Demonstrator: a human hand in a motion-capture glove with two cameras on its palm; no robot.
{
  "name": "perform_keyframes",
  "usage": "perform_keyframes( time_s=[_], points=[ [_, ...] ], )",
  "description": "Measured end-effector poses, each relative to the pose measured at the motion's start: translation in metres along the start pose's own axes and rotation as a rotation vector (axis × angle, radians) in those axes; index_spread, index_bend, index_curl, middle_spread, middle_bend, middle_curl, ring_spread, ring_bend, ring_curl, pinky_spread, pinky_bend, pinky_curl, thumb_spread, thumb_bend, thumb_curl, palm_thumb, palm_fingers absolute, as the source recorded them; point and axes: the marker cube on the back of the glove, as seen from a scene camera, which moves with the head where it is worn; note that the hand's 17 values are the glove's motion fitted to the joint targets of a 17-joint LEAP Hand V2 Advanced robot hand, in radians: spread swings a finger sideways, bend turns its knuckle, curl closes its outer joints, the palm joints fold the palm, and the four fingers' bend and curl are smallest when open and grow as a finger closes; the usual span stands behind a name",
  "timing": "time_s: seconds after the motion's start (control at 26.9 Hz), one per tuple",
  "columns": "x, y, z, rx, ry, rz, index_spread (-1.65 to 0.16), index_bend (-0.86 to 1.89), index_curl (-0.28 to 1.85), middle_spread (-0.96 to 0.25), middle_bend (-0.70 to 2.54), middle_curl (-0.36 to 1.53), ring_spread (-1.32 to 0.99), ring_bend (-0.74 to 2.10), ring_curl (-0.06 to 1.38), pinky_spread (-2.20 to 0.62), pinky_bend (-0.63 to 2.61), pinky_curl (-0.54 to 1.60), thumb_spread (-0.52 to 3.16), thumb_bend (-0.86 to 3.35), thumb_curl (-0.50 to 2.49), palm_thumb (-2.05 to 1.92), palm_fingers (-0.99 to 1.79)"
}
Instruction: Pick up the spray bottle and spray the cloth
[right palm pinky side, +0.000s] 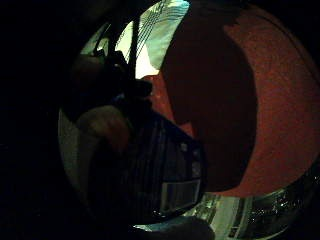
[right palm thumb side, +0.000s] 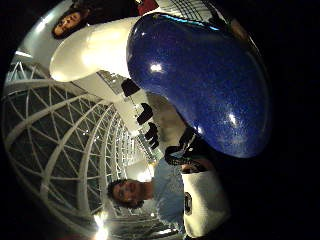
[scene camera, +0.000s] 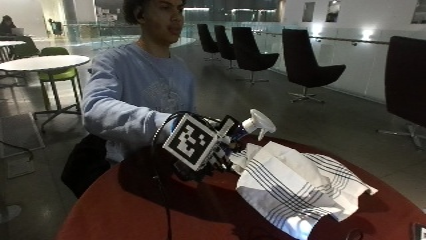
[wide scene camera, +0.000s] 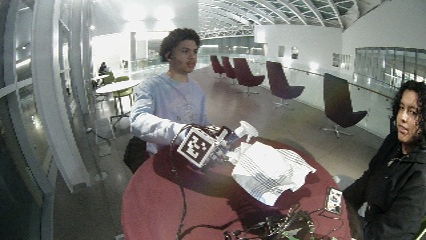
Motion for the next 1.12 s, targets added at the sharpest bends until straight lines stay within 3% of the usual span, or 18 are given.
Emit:
perform_keyframes(
  time_s=[1.12],
  points=[
    [-0.0037,-0.0050,0.0060,0.002,0.027,0.053,-0.26,0.10,0.25,-0.01,0.27,0.44,0.09,0.45,0.39,0.30,0.28,0.36,0.79,-0.03,0.66,0.84,0.95]
  ],
)
